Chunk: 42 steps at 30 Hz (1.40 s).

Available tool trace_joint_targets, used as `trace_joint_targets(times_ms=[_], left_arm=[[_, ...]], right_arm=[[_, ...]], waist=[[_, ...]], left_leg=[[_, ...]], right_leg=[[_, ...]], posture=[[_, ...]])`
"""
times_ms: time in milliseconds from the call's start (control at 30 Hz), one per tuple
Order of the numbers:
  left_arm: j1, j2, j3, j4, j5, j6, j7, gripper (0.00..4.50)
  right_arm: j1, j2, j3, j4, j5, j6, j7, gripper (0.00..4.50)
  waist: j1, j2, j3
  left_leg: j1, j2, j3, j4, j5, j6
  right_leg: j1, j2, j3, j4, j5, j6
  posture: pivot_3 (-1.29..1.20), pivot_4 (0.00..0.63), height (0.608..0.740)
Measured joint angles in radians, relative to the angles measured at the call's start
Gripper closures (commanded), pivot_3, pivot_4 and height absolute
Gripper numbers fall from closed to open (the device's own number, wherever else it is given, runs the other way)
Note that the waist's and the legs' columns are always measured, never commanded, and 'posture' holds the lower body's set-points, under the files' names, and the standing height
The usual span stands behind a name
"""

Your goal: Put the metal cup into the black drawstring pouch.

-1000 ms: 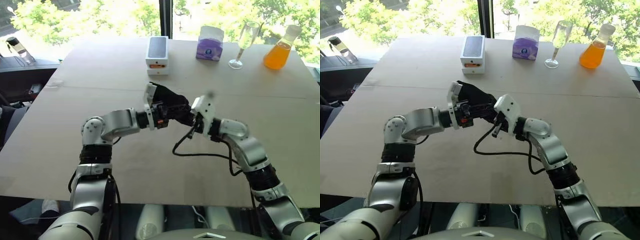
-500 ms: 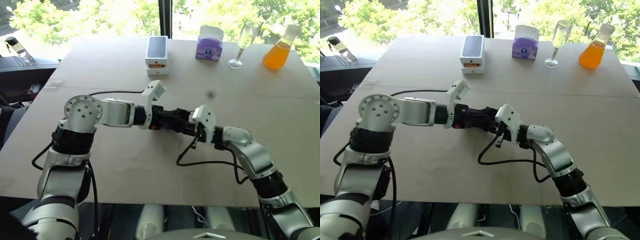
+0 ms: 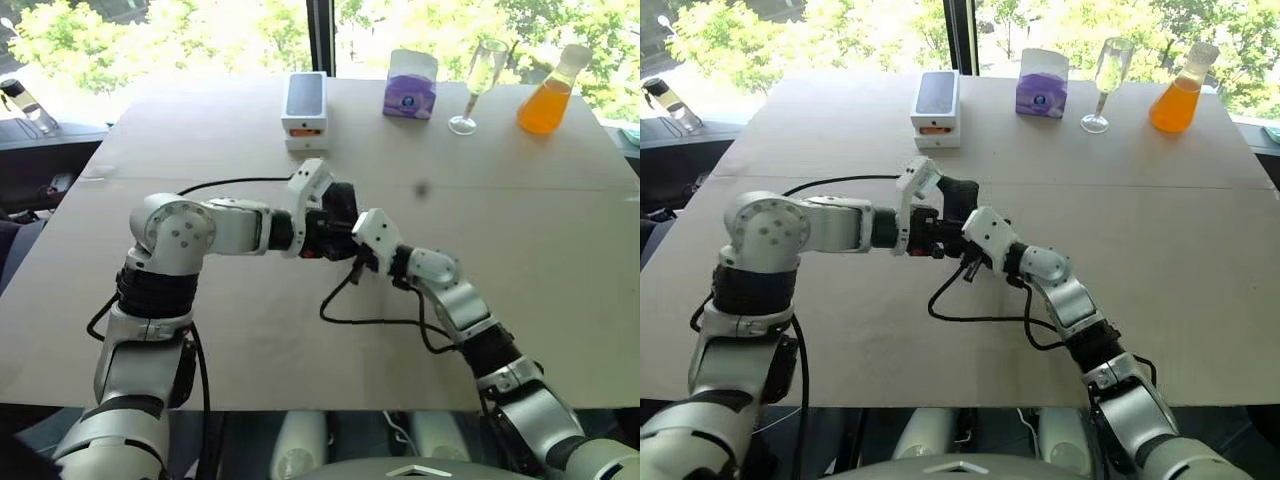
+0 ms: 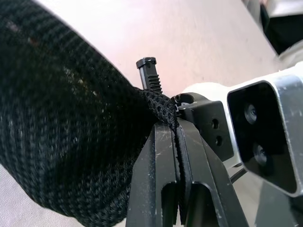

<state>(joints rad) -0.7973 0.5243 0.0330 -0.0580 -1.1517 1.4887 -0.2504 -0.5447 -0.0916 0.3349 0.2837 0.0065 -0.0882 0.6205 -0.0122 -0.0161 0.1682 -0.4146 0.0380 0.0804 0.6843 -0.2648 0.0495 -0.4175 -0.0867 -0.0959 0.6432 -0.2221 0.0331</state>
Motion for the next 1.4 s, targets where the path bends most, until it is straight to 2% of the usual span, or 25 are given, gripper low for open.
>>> trace_joint_targets(times_ms=[200,433,533,667,767,800,867,1067,1233,1400], left_arm=[[0.001,-0.078,0.117,0.044,-0.046,0.081,0.073,4.5],[-0.011,-0.186,0.257,0.21,-0.225,0.099,0.284,4.5],[-0.037,-0.22,0.273,0.259,-0.309,0.098,0.372,4.5],[-0.039,-0.228,0.28,0.291,-0.35,0.073,0.465,4.5],[-0.037,-0.235,0.277,0.297,-0.364,0.046,0.516,4.5],[-0.036,-0.235,0.274,0.3,-0.363,0.043,0.522,4.5],[-0.036,-0.235,0.27,0.305,-0.363,0.038,0.523,4.5],[-0.035,-0.21,0.25,0.308,-0.343,0.035,0.48,4.5],[-0.033,-0.138,0.225,0.295,-0.321,0.048,0.352,4.5],[0.008,-0.023,0.148,0.192,-0.249,0.082,0.159,4.5]], right_arm=[[0.004,-0.006,-0.021,-0.028,-0.04,-0.006,-0.073,4.44],[-0.01,-0.026,-0.04,-0.024,-0.074,0.031,-0.117,4.44],[0.053,-0.077,-0.036,-0.126,-0.073,0.094,-0.079,4.44],[0.13,-0.175,-0.035,-0.282,-0.064,0.179,-0.013,4.44],[0.202,-0.269,-0.062,-0.463,-0.014,0.305,0.053,3.79],[0.218,-0.295,-0.073,-0.515,0.001,0.338,0.067,3.32],[0.24,-0.322,-0.097,-0.592,0.032,0.402,0.08,2.42],[0.32,-0.402,-0.24,-0.82,0.216,0.641,0.104,2.42],[0.297,-0.497,-0.248,-0.736,0.108,0.58,0.063,2.42],[0.228,-0.506,-0.173,-0.608,0.016,0.451,0.06,2.42]], waist=[[-0.001,0.0,0.0],[0.002,0.0,0.0],[0.007,0.0,0.0],[0.003,0.0,0.0],[0.006,0.0,0.0],[0.005,0.0,0.0],[0.003,0.0,0.0],[0.01,0.0,0.0],[0.009,0.0,0.0],[0.001,0.0,0.0]], left_leg=[[0.001,0.0,0.0,0.0,0.0,0.0],[0.0,0.0,-0.001,0.001,0.0,0.0],[0.0,-0.001,-0.002,0.001,0.0,0.0],[0.001,-0.001,-0.002,0.001,0.0,0.0],[0.001,-0.001,-0.001,0.001,0.0,0.0],[0.001,-0.001,-0.001,0.001,0.0,0.0],[0.002,-0.001,0.0,0.001,0.0,0.0],[0.001,-0.001,0.0,0.001,0.0,0.0],[0.002,-0.001,0.0,0.001,0.0,0.0],[0.002,0.0,0.001,0.0,0.0,0.0]], right_leg=[[0.0,0.0,0.0,0.001,0.0,0.0],[0.0,-0.001,0.001,0.002,0.0,0.0],[0.001,-0.002,0.002,0.001,0.0,0.0],[0.001,-0.001,0.002,0.001,0.0,0.0],[0.001,-0.001,0.001,0.002,0.0,0.0],[0.001,-0.001,0.001,0.002,0.0,0.0],[0.001,0.0,0.0,0.002,0.0,0.0],[0.001,0.0,0.0,0.002,0.0,0.0],[0.001,0.001,0.001,0.002,0.0,0.0],[0.0,0.001,0.001,0.002,0.0,0.0]], posture=[[0.0,0.15,0.737],[0.0,0.15,0.737],[0.0,0.15,0.737],[0.0,0.15,0.737],[0.0,0.15,0.737],[0.0,0.15,0.737],[0.0,0.15,0.737],[0.0,0.15,0.737],[0.0,0.15,0.737],[0.0,0.15,0.737]])
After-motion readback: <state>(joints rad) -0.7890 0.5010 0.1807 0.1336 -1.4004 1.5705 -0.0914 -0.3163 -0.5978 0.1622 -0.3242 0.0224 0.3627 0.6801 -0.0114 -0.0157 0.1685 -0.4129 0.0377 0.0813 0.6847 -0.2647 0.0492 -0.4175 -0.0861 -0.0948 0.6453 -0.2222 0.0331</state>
